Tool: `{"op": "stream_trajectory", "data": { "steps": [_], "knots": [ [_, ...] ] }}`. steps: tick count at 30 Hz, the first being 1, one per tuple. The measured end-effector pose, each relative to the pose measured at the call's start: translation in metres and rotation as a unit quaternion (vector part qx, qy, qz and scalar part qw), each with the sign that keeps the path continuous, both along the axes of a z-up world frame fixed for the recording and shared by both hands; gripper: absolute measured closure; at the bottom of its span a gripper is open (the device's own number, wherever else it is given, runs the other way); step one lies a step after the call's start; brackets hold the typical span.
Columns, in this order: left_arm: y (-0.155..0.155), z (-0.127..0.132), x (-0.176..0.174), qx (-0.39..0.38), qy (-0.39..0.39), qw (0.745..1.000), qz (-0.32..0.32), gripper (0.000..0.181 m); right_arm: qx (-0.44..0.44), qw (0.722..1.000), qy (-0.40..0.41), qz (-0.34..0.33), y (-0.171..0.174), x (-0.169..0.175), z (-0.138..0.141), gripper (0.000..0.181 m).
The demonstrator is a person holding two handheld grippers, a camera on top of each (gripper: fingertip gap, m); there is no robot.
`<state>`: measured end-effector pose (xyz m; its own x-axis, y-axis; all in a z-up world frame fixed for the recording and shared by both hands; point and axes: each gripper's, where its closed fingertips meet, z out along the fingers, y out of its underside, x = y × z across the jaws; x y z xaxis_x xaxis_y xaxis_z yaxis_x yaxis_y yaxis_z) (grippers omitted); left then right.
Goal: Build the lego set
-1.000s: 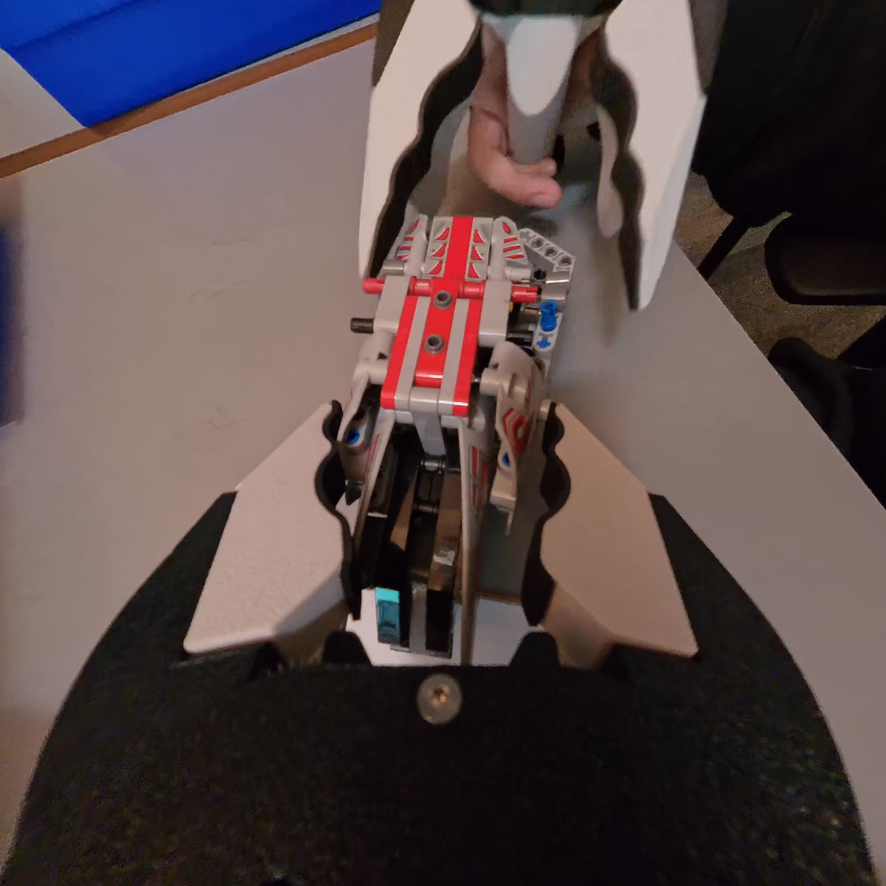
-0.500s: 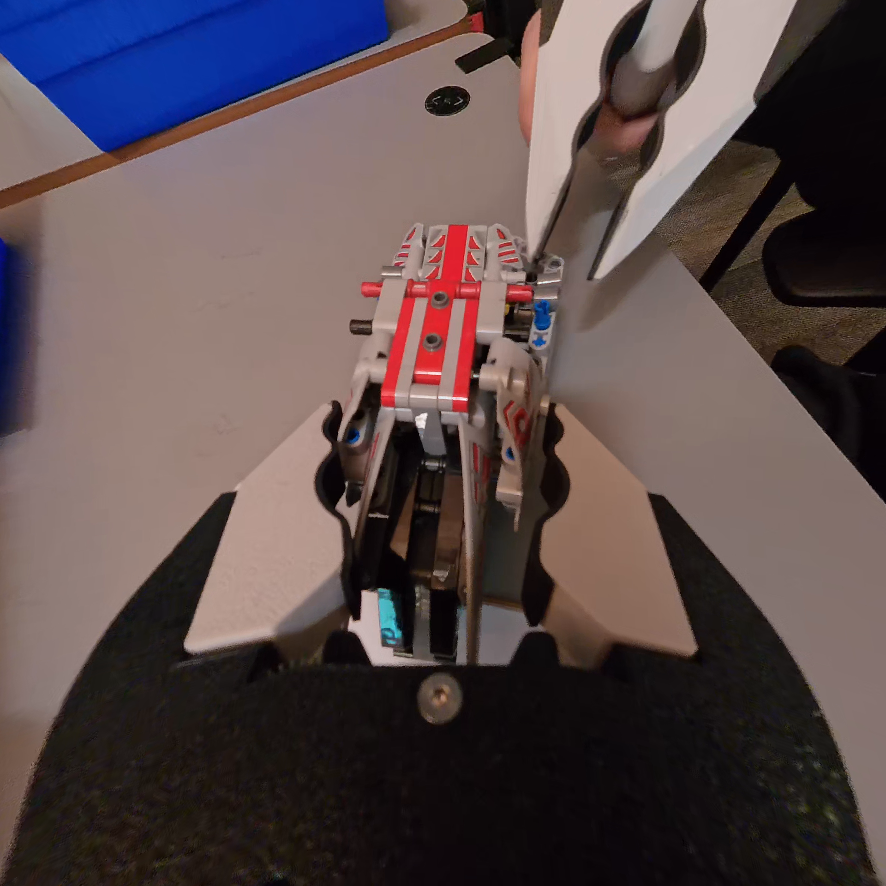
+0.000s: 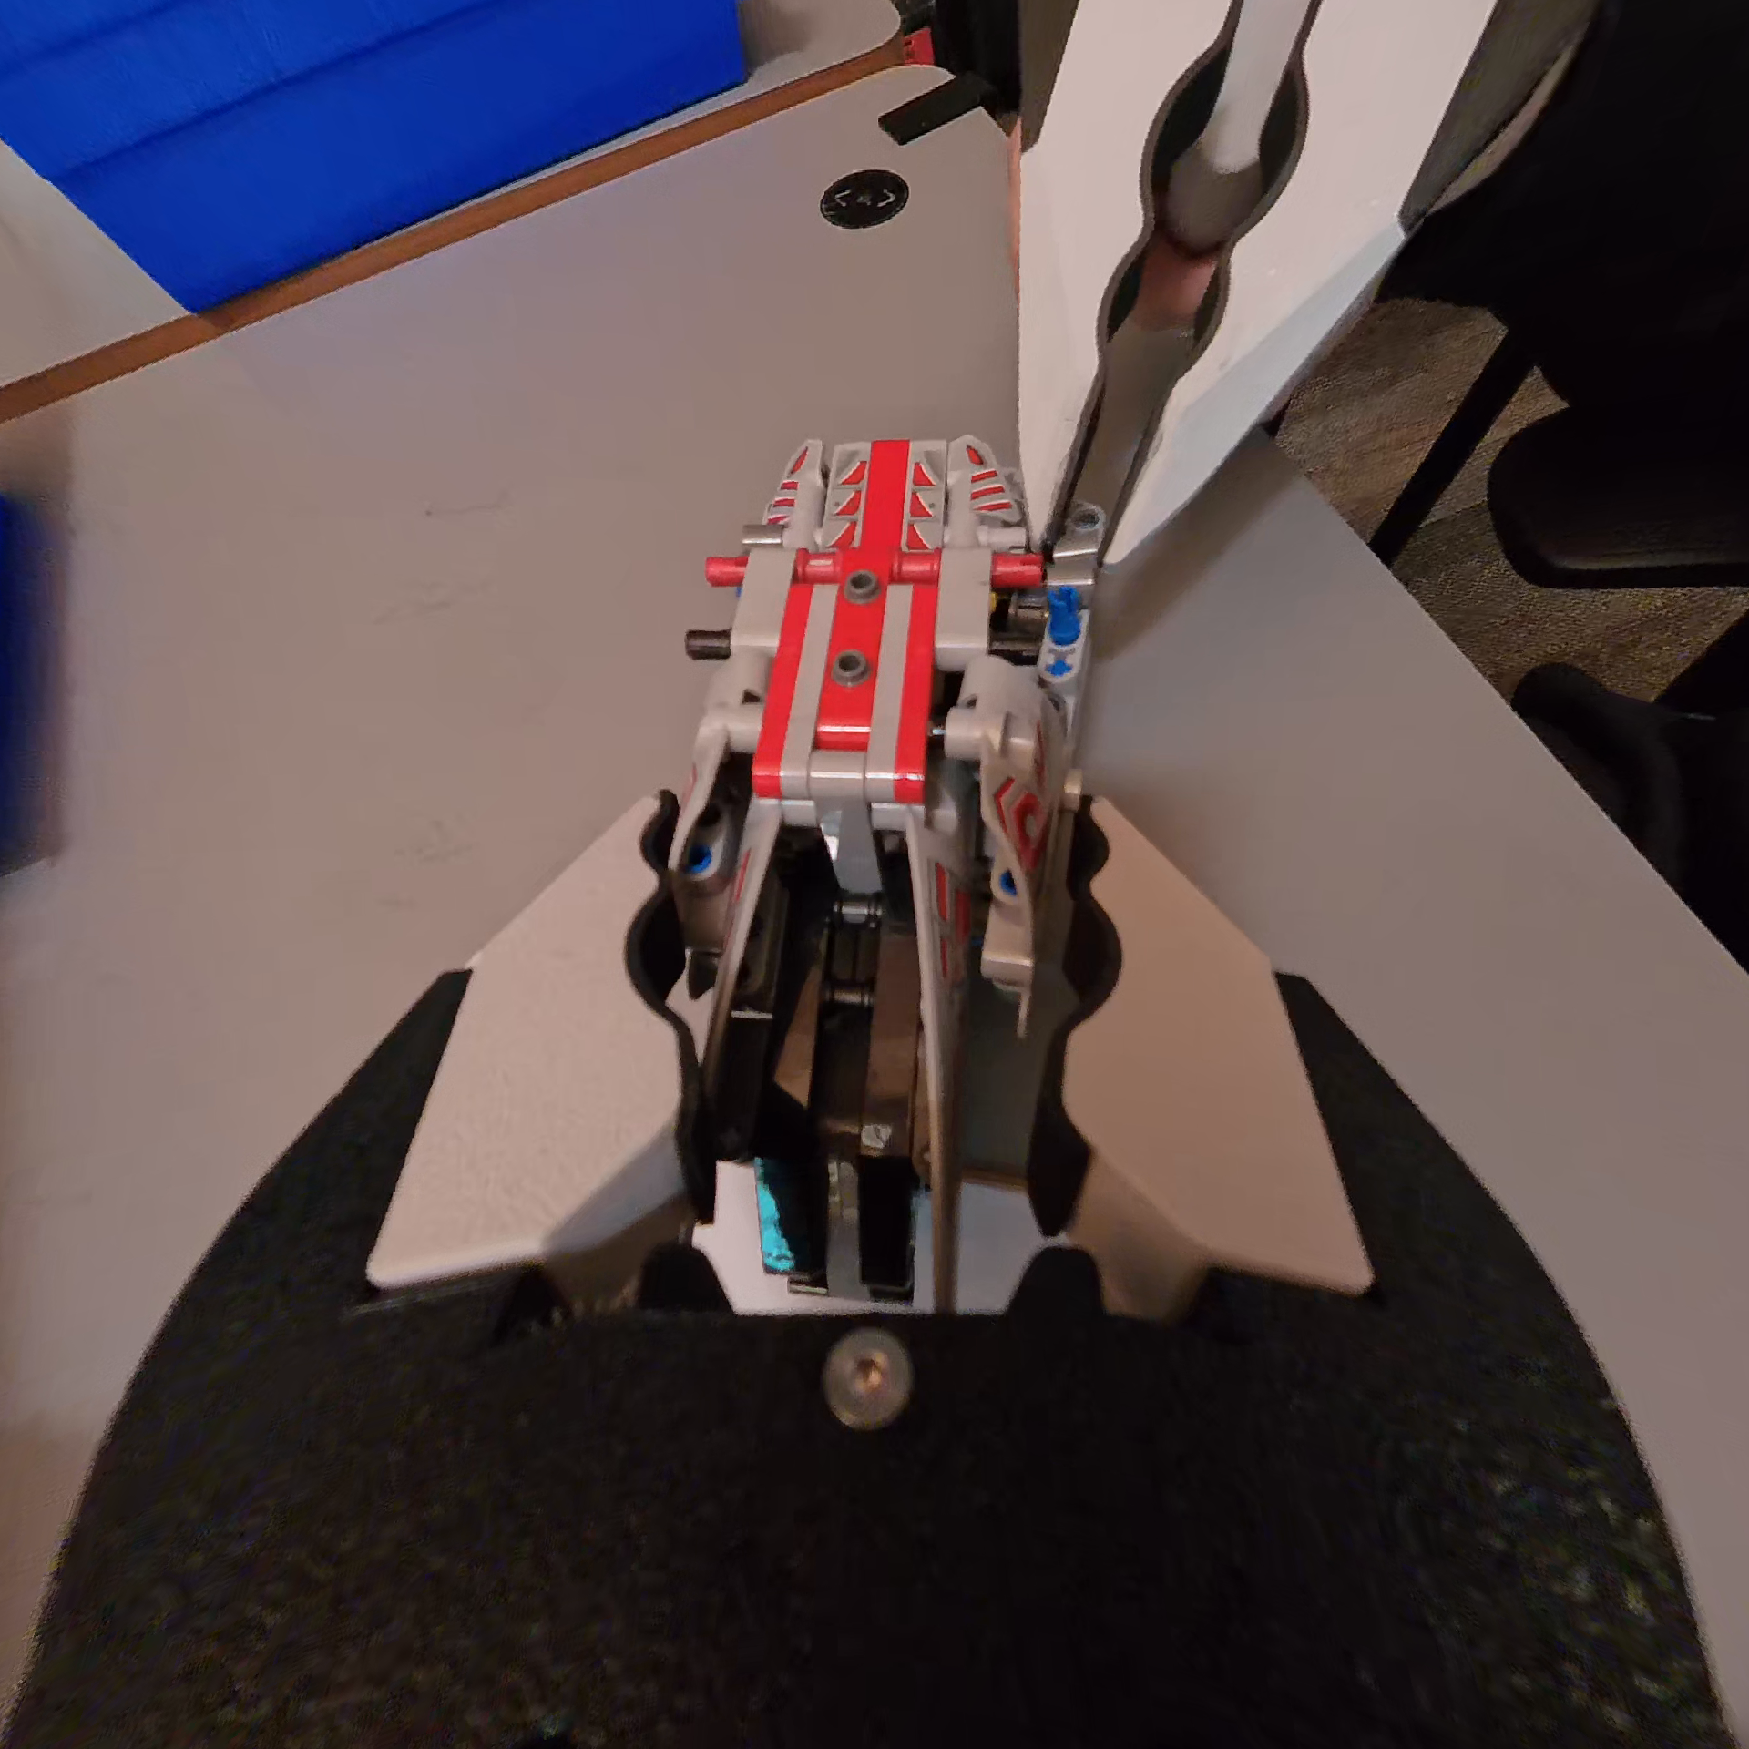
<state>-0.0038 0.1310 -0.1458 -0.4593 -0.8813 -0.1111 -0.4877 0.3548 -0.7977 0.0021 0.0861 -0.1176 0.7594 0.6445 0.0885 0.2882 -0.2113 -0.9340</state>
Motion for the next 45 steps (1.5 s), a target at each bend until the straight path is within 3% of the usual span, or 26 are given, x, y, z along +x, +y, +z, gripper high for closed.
{"op": "stream_trajectory", "data": {
  "steps": [12,17,25,26,29,31,33,37,41,45],
  "knots": [
    [0.0,0.0,0.0,-0.003,0.0,1.0,0.005,0.102,-0.016,0.998,0.02,-0.049,0.002,0.001,0.001,0.175],
    [0.0,0.0,0.001,-0.003,0.0,1.0,0.006,0.102,-0.003,0.999,0.021,-0.027,0.0,-0.004,0.007,0.17],
    [0.001,0.001,0.002,-0.003,-0.001,1.0,0.014,0.102,-0.004,0.999,-0.014,-0.043,0.007,-0.003,0.005,0.181],
    [0.001,0.001,0.002,-0.003,-0.001,1.0,0.013,0.102,-0.003,0.999,-0.029,-0.041,0.006,-0.001,0.004,0.179],
    [0.001,0.001,0.002,0.0,-0.002,1.0,0.014,0.102,0.018,0.994,-0.079,-0.069,0.006,0.027,0.013,0.142],
    [0.001,0.001,0.001,0.002,-0.004,1.0,0.014,0.101,0.031,0.997,-0.055,-0.049,0.01,0.036,0.02,0.116],
    [0.001,0.001,0.002,0.002,-0.004,1.0,0.014,0.101,0.006,1.0,-0.021,-0.008,0.017,0.038,0.009,0.097],
    [0.0,0.001,0.001,0.007,-0.01,1.0,0.013,0.102,-0.004,0.999,0.013,0.053,0.03,0.029,0.002,0.096],
    [0.002,0.001,0.002,0.0,-0.012,1.0,0.018,0.102,-0.044,0.995,-0.014,0.086,0.028,0.019,-0.014,0.105],
    [0.002,0.001,0.003,-0.004,-0.014,1.0,0.026,0.101,-0.027,0.998,-0.038,0.048,0.032,0.02,-0.016,0.107]
  ]
}}
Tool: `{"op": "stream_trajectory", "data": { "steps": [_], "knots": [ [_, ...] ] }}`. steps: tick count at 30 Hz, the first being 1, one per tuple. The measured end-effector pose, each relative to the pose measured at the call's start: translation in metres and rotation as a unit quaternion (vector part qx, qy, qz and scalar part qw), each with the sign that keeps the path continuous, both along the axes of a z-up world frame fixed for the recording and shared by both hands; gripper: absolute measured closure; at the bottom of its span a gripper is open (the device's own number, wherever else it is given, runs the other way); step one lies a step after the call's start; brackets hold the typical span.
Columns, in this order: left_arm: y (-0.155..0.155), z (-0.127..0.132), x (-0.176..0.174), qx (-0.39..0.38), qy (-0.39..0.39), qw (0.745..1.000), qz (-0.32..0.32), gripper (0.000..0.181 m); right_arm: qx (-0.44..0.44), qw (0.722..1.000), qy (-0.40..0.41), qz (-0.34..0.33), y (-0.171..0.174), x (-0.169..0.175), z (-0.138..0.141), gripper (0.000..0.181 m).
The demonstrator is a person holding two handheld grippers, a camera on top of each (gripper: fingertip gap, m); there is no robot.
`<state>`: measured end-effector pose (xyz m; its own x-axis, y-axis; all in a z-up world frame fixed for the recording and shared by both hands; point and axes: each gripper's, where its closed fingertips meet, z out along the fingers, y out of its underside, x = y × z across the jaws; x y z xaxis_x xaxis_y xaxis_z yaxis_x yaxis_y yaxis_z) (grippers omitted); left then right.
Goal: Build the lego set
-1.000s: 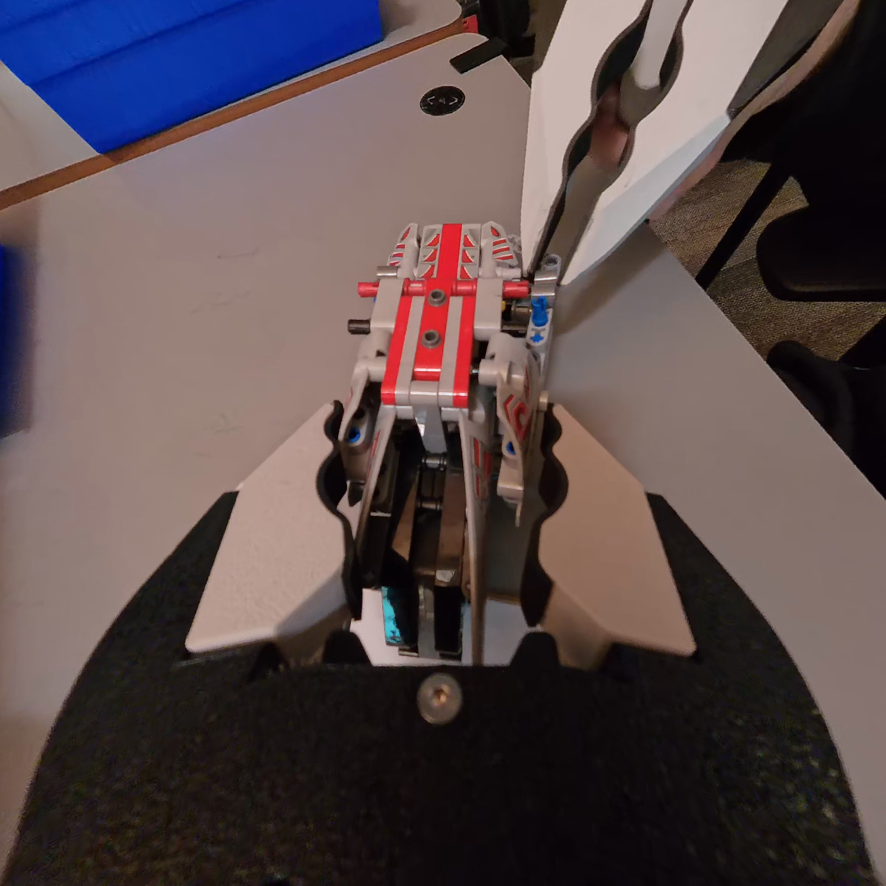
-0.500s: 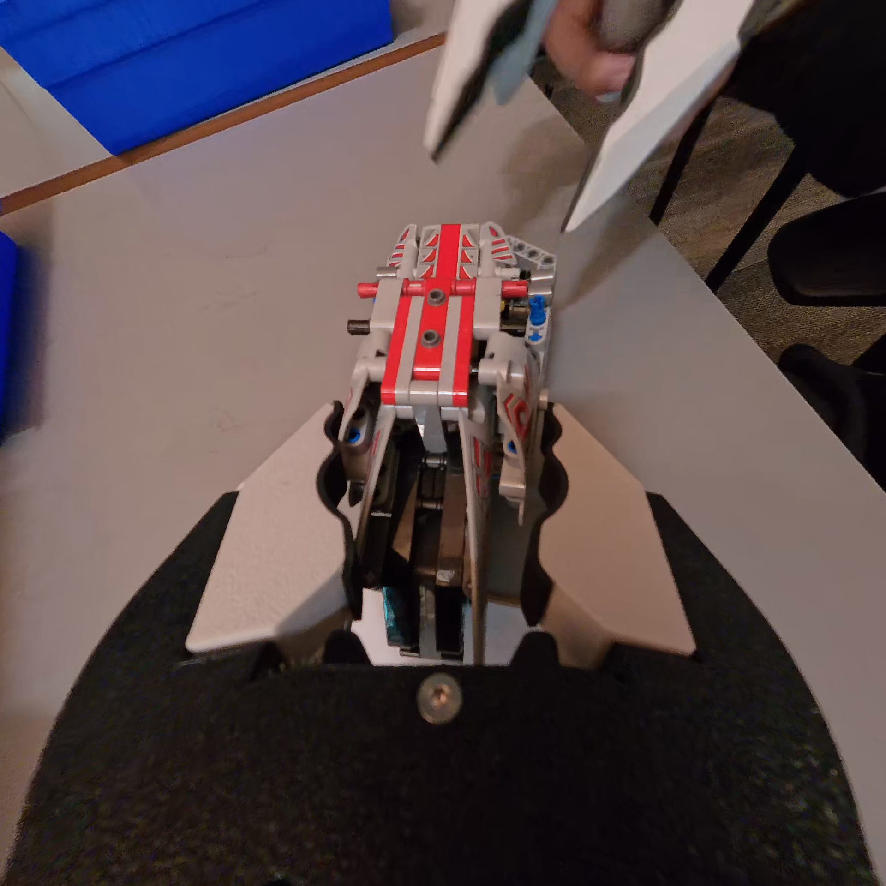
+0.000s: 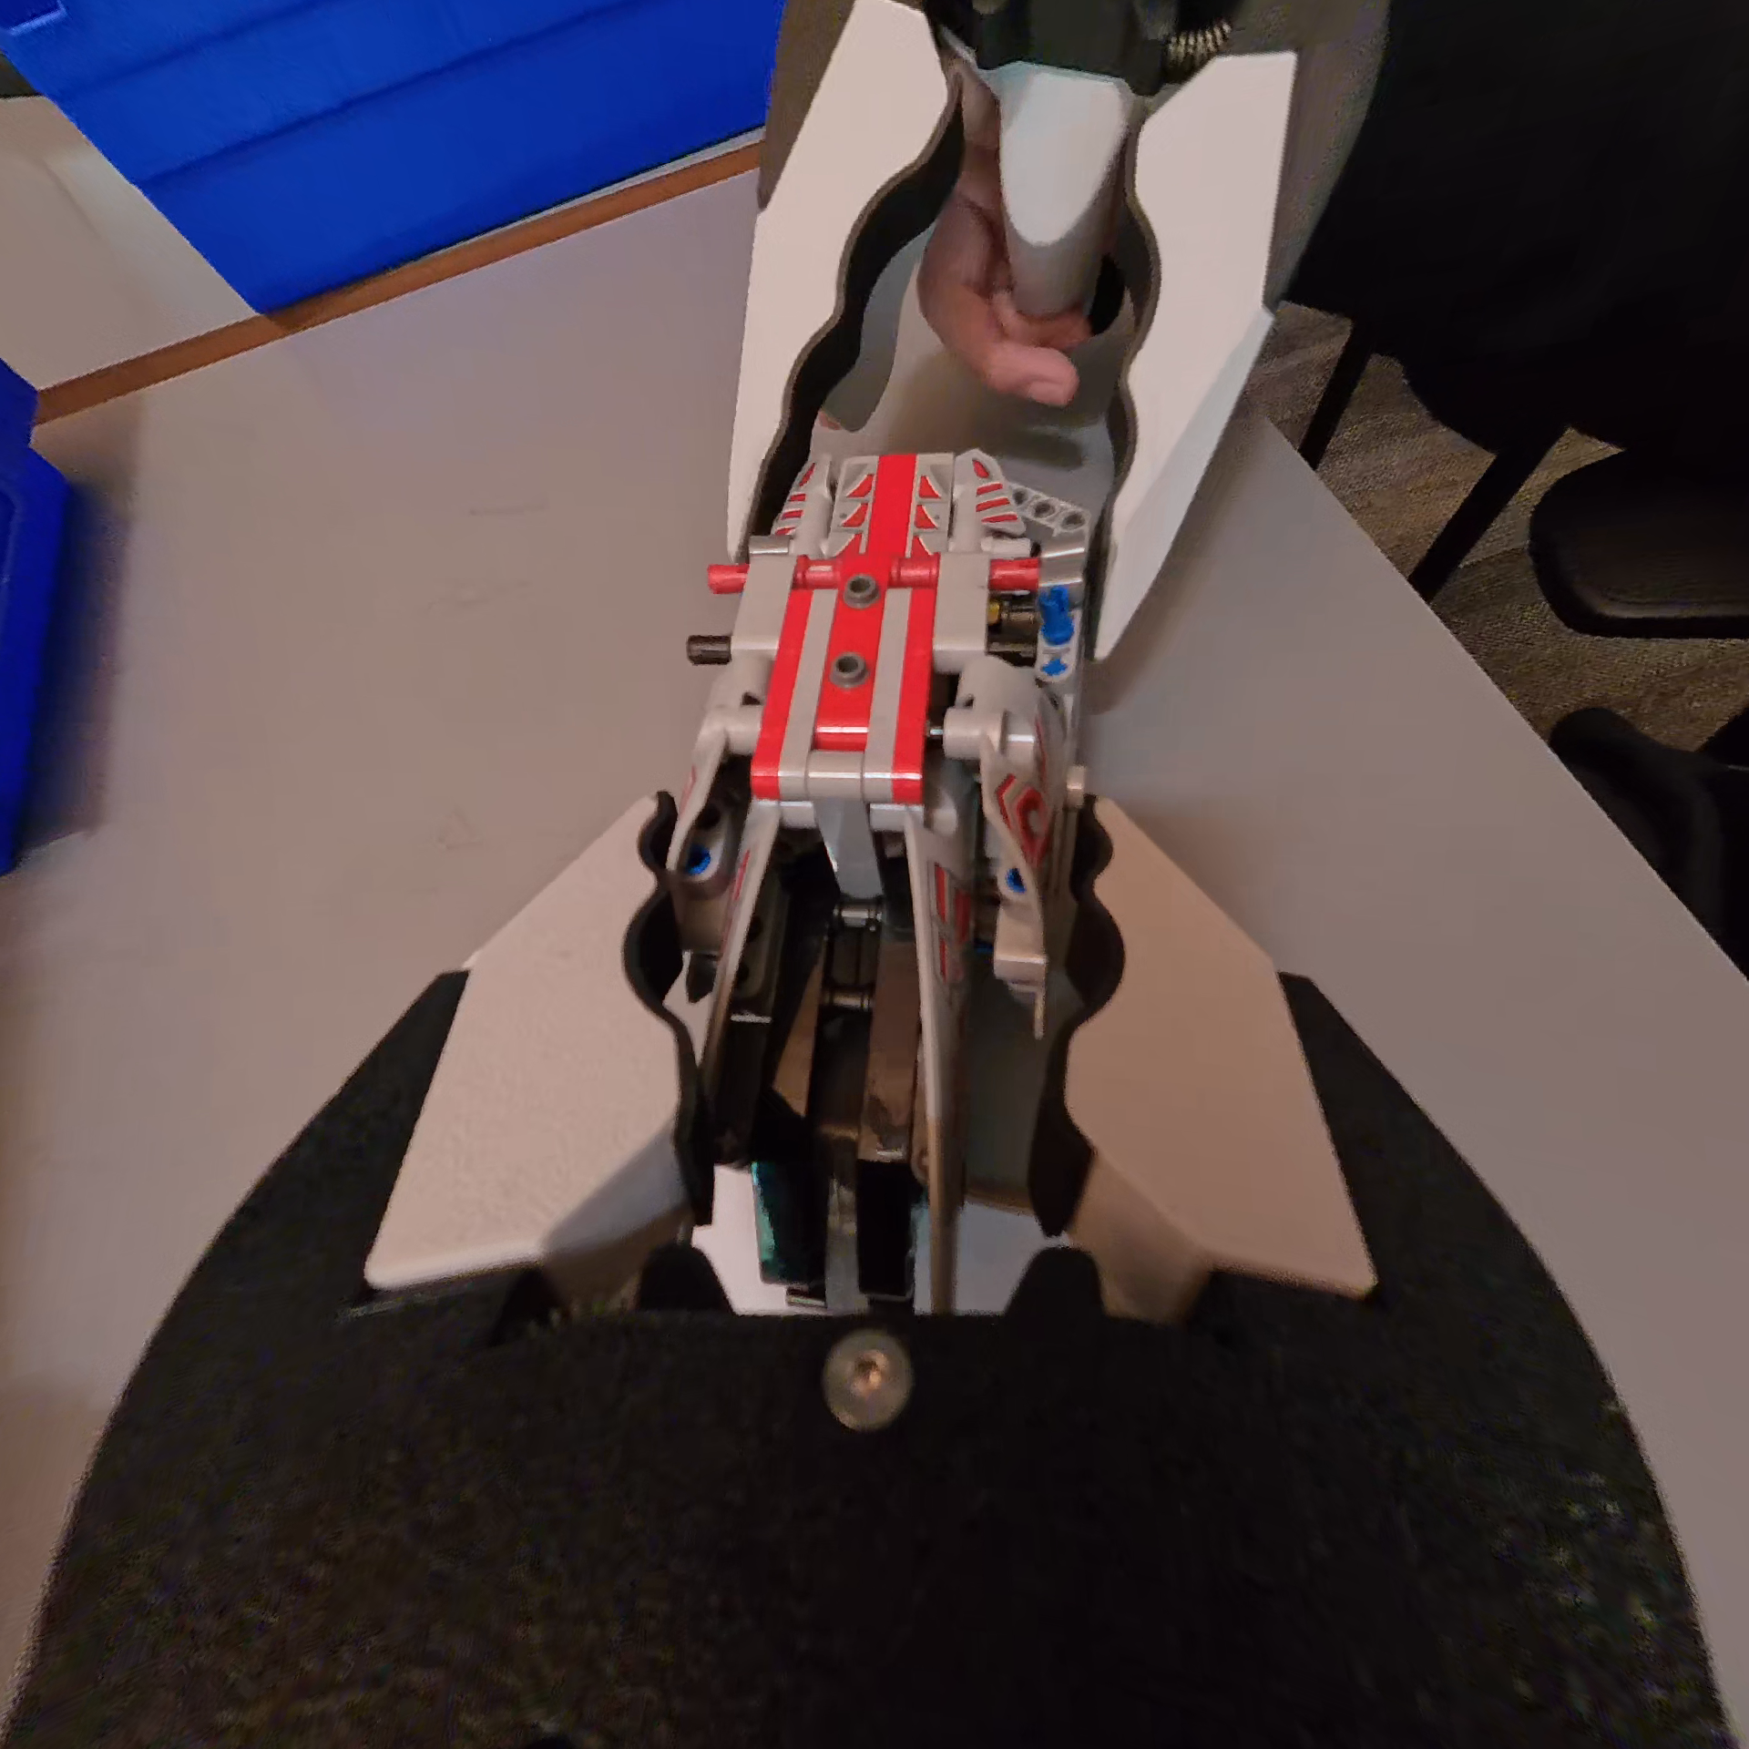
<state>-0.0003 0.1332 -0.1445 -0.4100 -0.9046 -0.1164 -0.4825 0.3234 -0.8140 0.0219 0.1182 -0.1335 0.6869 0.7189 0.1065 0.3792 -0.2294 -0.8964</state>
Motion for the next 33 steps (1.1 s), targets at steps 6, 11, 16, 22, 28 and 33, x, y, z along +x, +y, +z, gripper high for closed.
{"op": "stream_trajectory", "data": {
  "steps": [6,11,16,22,28,33],
  "knots": [
    [0.0009,0.001,0.0018,0.013,-0.009,1.0,0.012,0.1,0.022,0.999,-0.016,-0.027,0.003,-0.0013,-0.0019,0.106],
    [0.0001,0.0001,-0.0002,0.039,-0.001,0.999,0.013,0.1,0.026,1.0,0.002,-0.013,-0.0006,-0.0033,0.0009,0.104],
    [0.001,-0.0009,0.002,0.038,0.008,0.999,0.023,0.1,-0.002,0.997,0.071,0.024,-0.0002,0.0019,0.0062,0.109],
    [0.0069,-0.0035,0.0017,0.052,0.022,0.998,0.04,0.099,-0.003,0.997,0.062,0.035,0.0042,0.0022,0.0055,0.111],
    [0.0093,-0.005,0.0007,0.062,0.03,0.997,0.046,0.098,0.014,0.999,0.047,-0.001,0.0042,-0.0034,0.0031,0.104],
    [0.0054,-0.0024,-0.0007,0.006,0.027,0.999,0.034,0.098,0.013,0.999,0.047,-0.008,0.0052,-0.0025,0.0029,0.108]
  ]
}}
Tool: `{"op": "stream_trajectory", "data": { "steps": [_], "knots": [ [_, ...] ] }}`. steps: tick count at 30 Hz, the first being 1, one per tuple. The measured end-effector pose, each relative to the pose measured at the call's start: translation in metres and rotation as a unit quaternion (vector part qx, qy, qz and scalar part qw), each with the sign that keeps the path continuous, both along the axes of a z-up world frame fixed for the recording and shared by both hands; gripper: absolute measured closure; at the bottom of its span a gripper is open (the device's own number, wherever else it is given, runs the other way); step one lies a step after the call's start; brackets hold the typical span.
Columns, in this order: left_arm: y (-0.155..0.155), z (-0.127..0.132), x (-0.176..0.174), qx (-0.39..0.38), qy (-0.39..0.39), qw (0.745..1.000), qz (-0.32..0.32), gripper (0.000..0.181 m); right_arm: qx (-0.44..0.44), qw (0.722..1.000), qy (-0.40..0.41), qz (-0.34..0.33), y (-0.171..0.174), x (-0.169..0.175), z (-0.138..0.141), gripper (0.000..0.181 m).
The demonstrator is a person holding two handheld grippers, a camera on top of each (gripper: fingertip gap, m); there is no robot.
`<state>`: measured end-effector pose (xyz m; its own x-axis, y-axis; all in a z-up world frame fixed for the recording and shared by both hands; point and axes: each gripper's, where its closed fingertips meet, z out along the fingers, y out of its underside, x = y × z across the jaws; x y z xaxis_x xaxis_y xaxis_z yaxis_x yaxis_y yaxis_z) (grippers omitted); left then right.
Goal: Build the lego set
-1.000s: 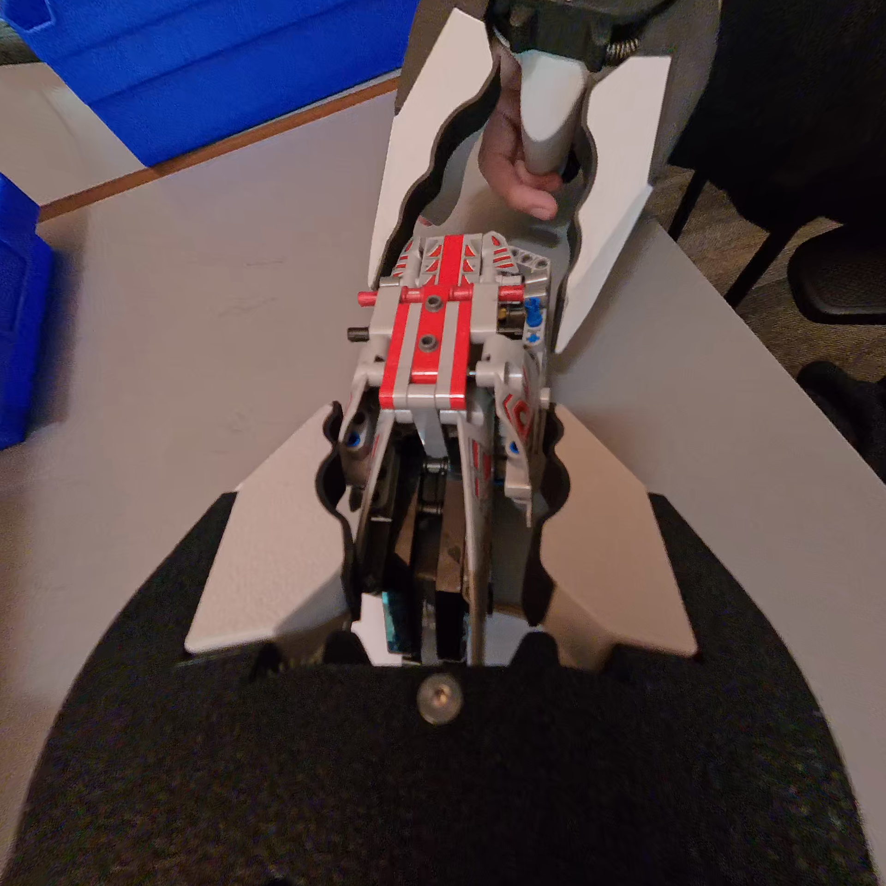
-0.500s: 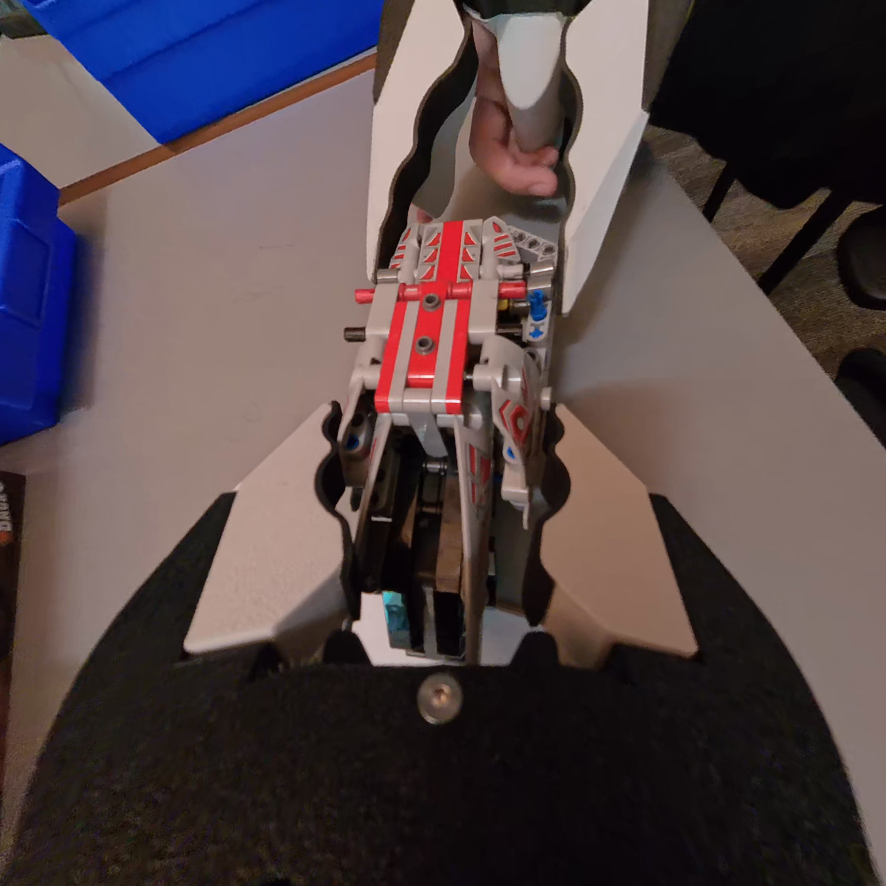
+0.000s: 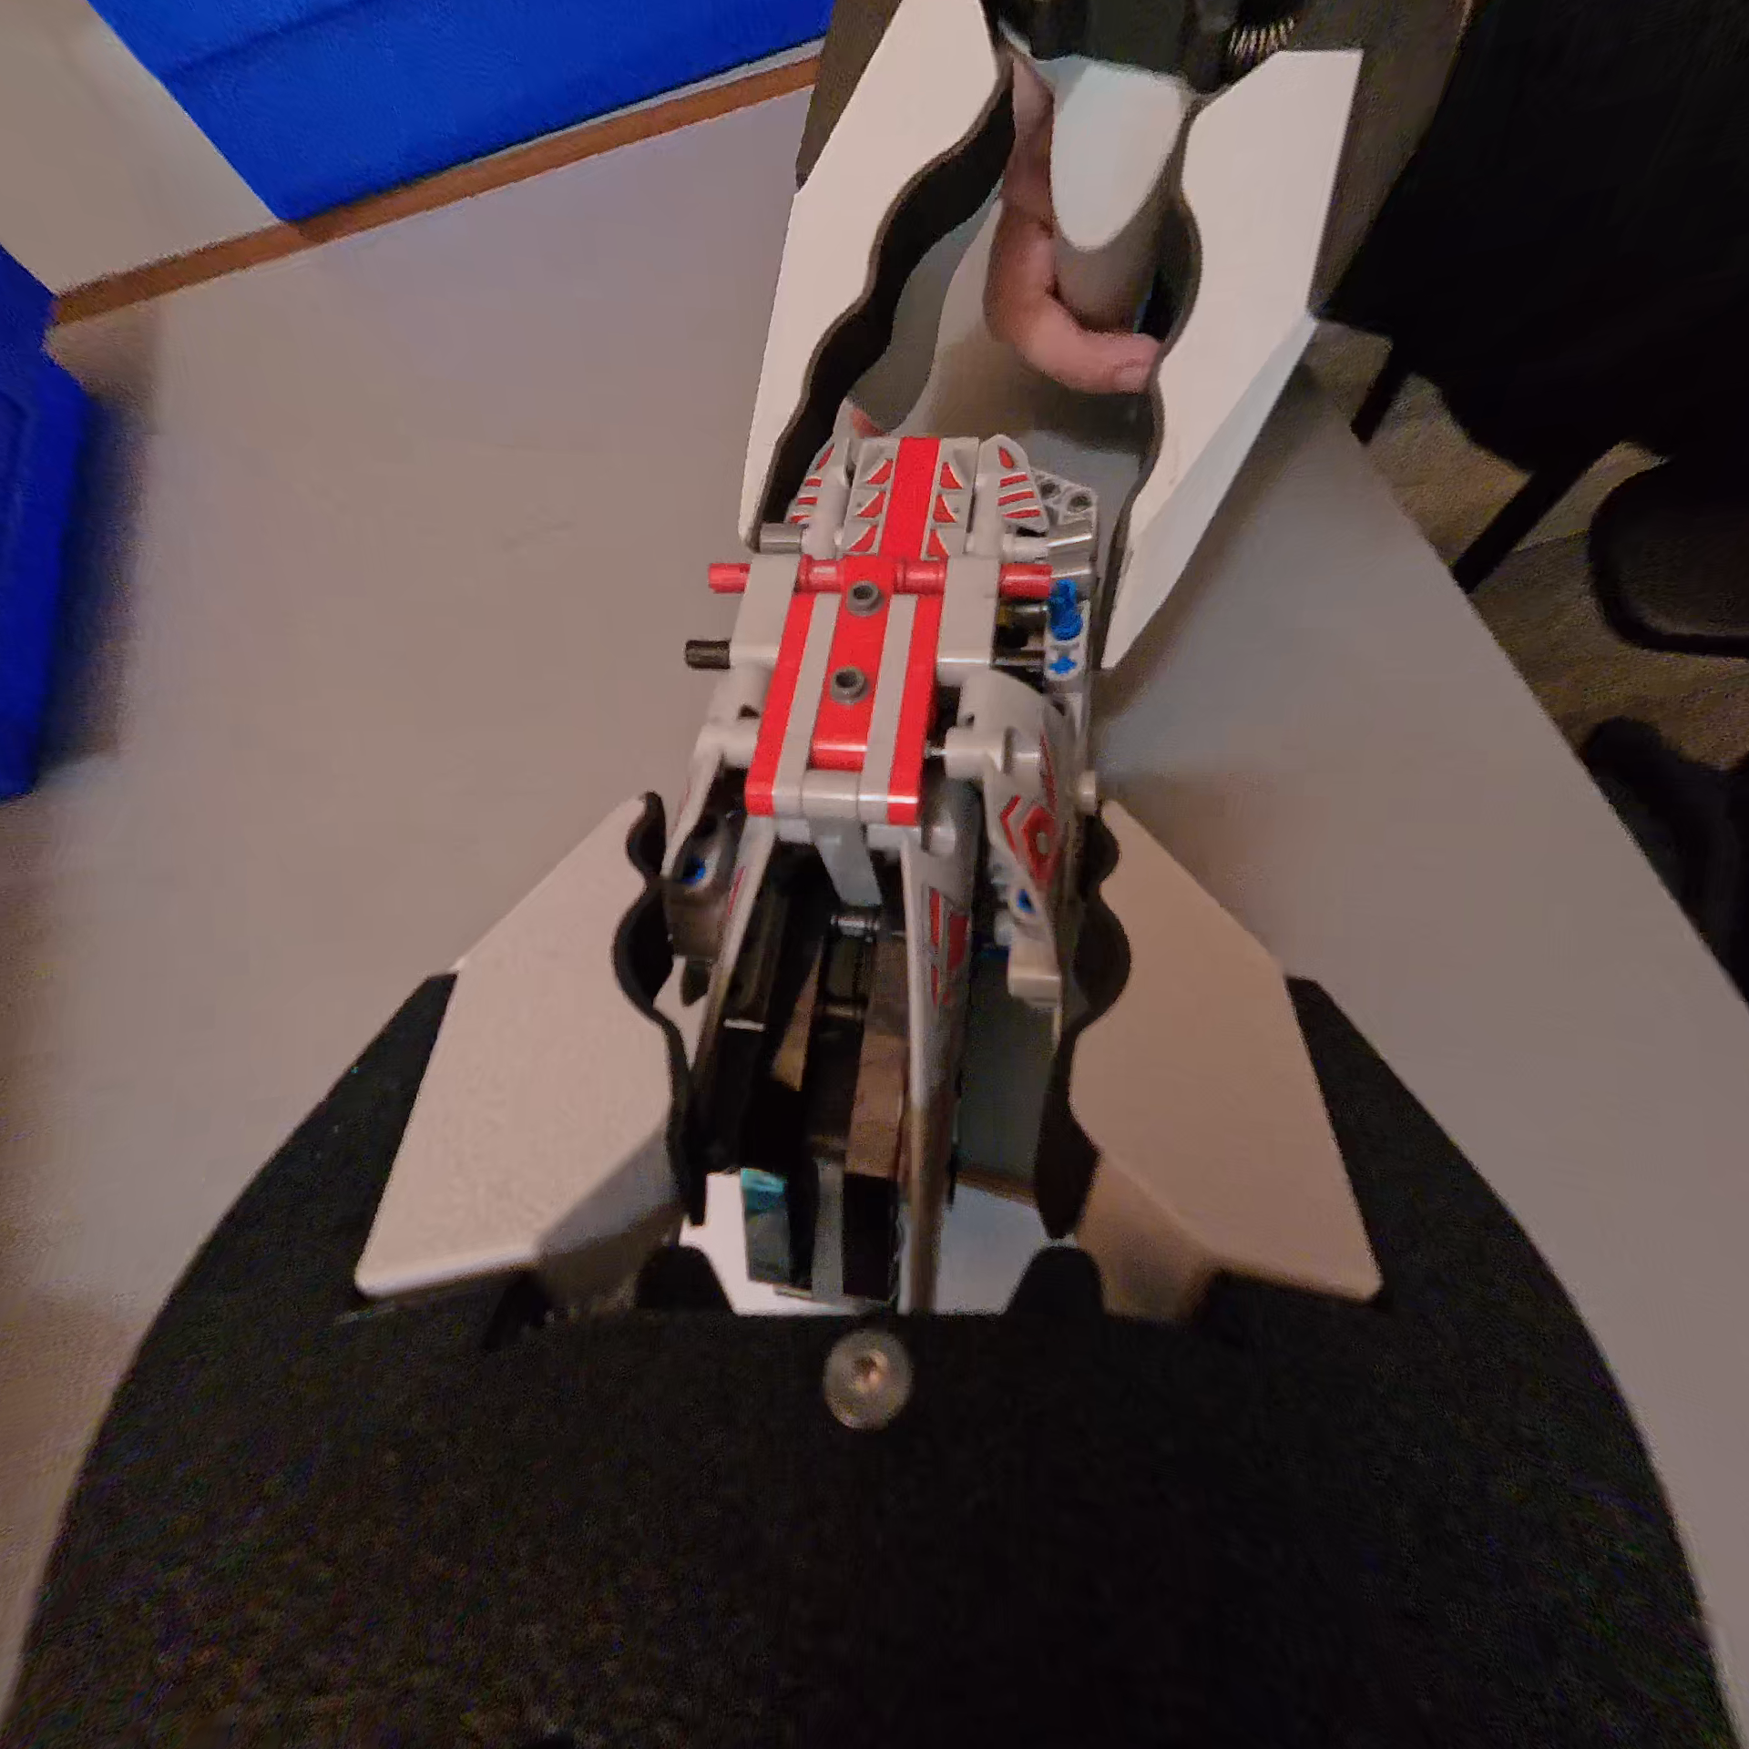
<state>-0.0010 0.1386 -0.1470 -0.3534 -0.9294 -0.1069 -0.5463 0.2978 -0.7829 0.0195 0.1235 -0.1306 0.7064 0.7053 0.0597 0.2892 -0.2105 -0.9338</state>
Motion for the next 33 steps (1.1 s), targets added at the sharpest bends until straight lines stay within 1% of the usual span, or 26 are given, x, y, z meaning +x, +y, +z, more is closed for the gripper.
{"op": "stream_trajectory", "data": {
  "steps": [3,8,10,11,13,15,18,20,22,24,25,27,31,33],
  "knots": [
    [-0.003,-0.004,-0.003,-0.036,0.015,0.999,0.003,0.094,0.01,1.0,-0.012,0.003,-0.001,-0.002,-0.001,0.108],
    [-0.005,-0.006,-0.007,-0.052,0.032,0.998,0.004,0.092,0.018,1.0,-0.018,0.004,-0.003,-0.004,0.0,0.108],
    [-0.006,0.0,-0.012,-0.06,0.035,0.998,-0.008,0.086,0.016,1.0,-0.017,0.001,-0.002,-0.003,0.0,0.108],
    [-0.004,0.005,-0.014,-0.061,0.033,0.998,-0.006,0.085,0.013,1.0,-0.015,-0.001,-0.002,-0.003,0.0,0.108],
    [0.001,0.018,-0.016,-0.061,0.017,0.998,0.011,0.086,0.011,1.0,-0.013,-0.008,-0.001,-0.003,0.0,0.108],
    [0.0,0.025,-0.014,-0.059,0.002,0.998,0.03,0.086,0.011,1.0,-0.013,-0.015,0.0,-0.005,0.0,0.108],
    [0.003,0.016,-0.012,-0.019,0.013,0.998,0.054,0.089,0.008,1.0,-0.011,-0.015,-0.003,-0.01,-0.001,0.108],
    [-0.002,0.013,-0.009,-0.041,0.015,0.998,0.052,0.091,0.003,1.0,-0.006,-0.018,-0.004,-0.012,-0.001,0.108],
    [-0.009,0.01,-0.01,-0.069,0.025,0.997,0.036,0.098,0.002,1.0,0.0,-0.011,-0.005,-0.013,0.001,0.107],
    [-0.011,0.009,-0.011,-0.067,0.022,0.997,0.023,0.1,-0.02,0.999,0.033,0.011,-0.009,-0.016,0.004,0.101],
    [-0.011,0.009,-0.011,-0.065,0.022,0.997,0.021,0.099,-0.029,0.998,0.046,0.021,-0.01,-0.015,0.005,0.102],
    [-0.012,0.009,-0.011,-0.059,0.022,0.998,0.019,0.1,-0.03,0.998,0.038,0.028,-0.008,-0.011,0.004,0.11],
    [-0.009,0.009,-0.009,-0.054,0.031,0.998,0.027,0.1,-0.028,0.998,0.018,0.048,-0.007,-0.01,0.002,0.11],
    [-0.008,0.008,-0.009,-0.05,0.038,0.998,0.032,0.1,-0.028,0.998,0.012,0.048,-0.005,-0.01,0.002,0.11]
  ]
}}
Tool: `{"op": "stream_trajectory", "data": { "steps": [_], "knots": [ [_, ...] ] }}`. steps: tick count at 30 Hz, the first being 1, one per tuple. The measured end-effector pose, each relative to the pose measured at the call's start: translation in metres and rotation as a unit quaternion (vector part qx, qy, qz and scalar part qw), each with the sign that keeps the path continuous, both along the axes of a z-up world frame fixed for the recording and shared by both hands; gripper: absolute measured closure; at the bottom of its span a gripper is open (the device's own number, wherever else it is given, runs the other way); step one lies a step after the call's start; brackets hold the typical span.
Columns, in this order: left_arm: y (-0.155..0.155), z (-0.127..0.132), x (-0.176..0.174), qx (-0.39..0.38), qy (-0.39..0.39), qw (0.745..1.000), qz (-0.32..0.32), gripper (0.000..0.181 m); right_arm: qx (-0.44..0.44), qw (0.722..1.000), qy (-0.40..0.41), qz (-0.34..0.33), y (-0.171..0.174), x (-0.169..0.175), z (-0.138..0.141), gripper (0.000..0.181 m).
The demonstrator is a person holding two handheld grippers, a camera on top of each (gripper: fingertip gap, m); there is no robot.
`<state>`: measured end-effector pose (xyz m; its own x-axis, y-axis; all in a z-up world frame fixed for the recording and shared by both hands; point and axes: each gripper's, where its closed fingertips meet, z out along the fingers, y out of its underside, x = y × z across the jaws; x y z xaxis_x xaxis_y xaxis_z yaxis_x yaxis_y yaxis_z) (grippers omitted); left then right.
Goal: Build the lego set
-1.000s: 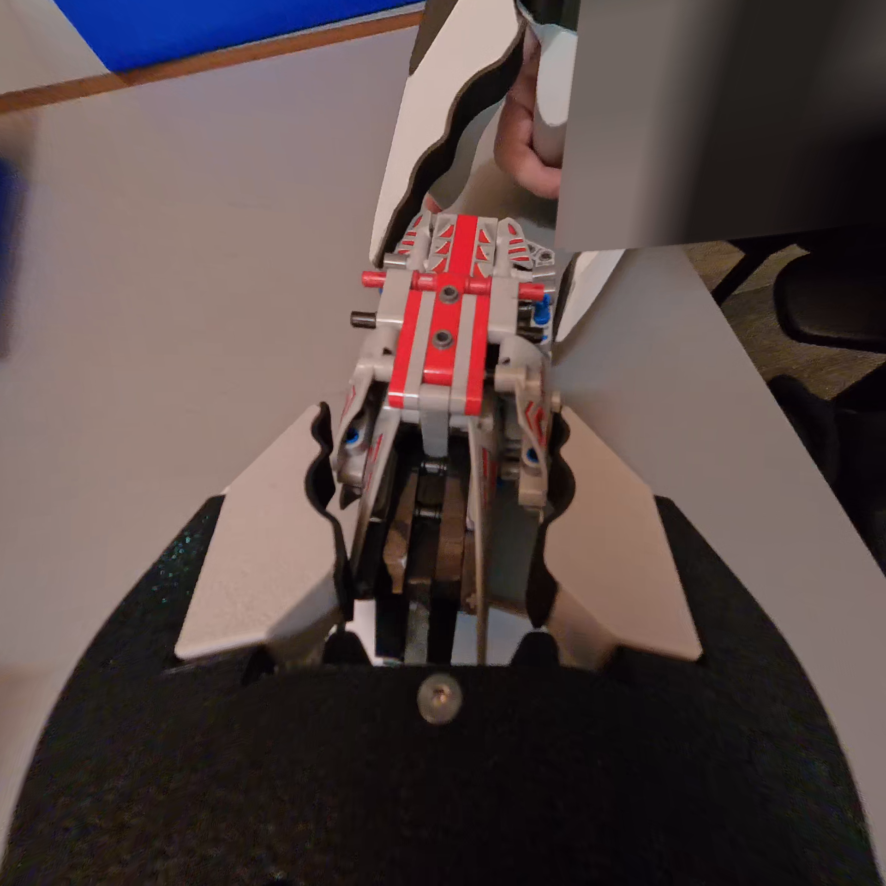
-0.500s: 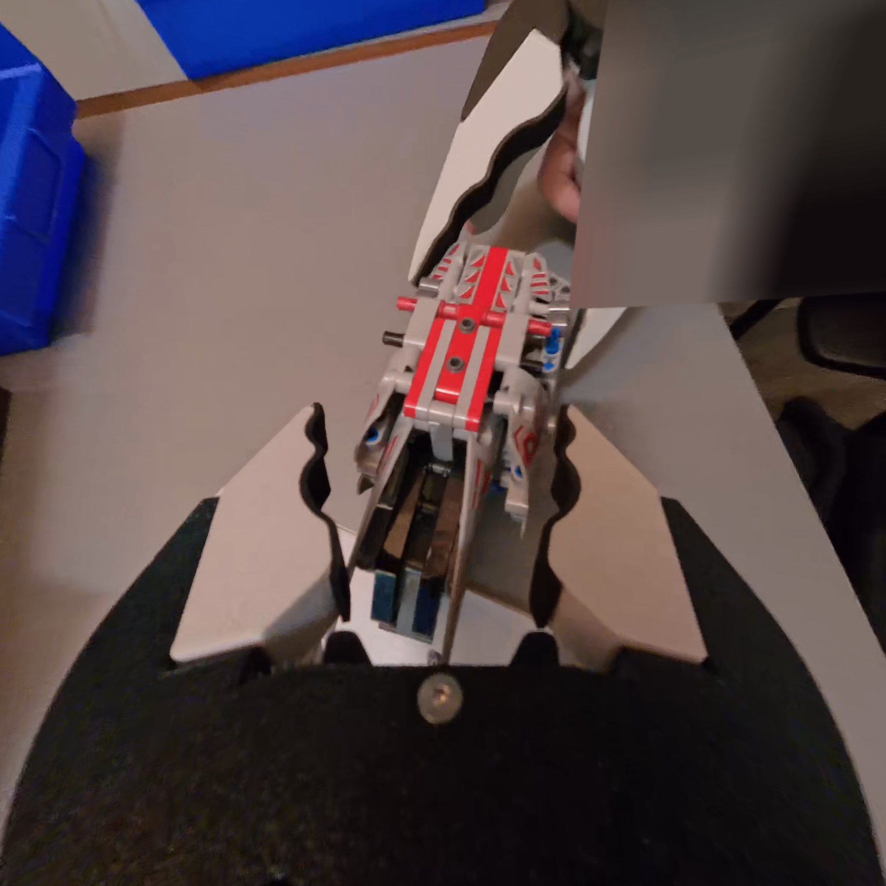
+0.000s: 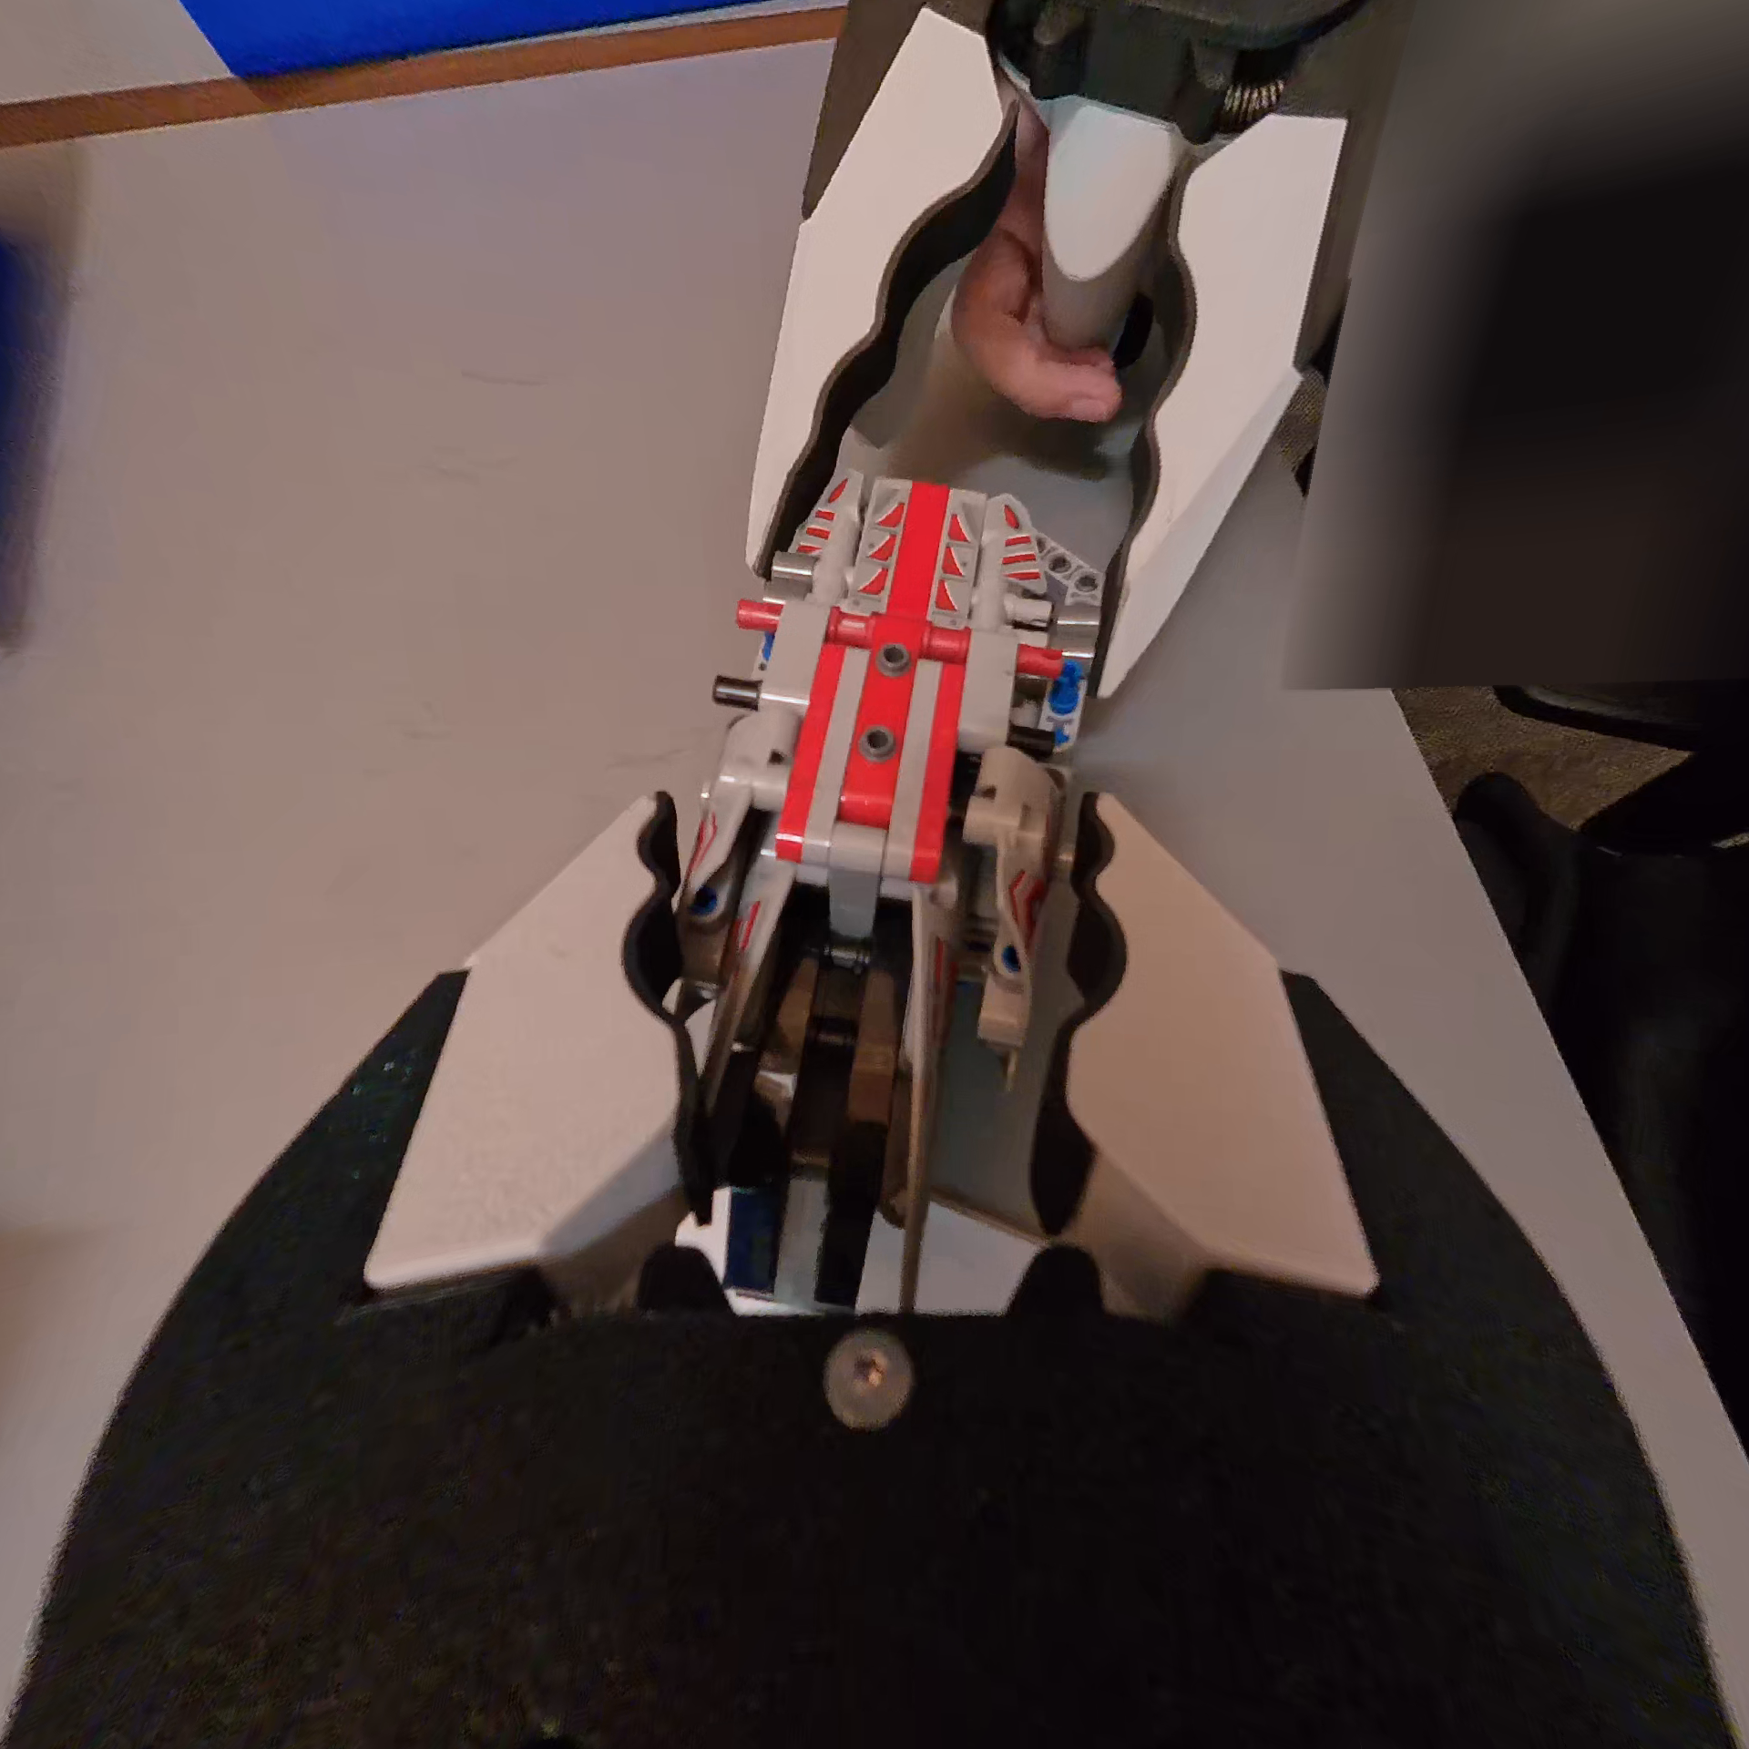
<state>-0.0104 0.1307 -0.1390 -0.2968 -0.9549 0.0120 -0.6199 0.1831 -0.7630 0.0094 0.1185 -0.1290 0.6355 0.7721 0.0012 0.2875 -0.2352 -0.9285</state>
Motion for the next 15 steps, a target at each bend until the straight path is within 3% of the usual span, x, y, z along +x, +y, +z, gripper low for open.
{"op": "stream_trajectory", "data": {
  "steps": [8,15],
  "knots": [
    [0.0008,-0.0002,0.0009,-0.007,-0.003,1.0,0.011,0.098,0.031,0.999,-0.011,-0.033,0.0009,-0.0025,-0.0004,0.109],
    [0.0003,0.0,0.0008,-0.007,-0.008,1.0,0.014,0.098,0.035,0.999,-0.018,-0.01,0.0008,-0.0014,0.0004,0.112]
  ]
}}
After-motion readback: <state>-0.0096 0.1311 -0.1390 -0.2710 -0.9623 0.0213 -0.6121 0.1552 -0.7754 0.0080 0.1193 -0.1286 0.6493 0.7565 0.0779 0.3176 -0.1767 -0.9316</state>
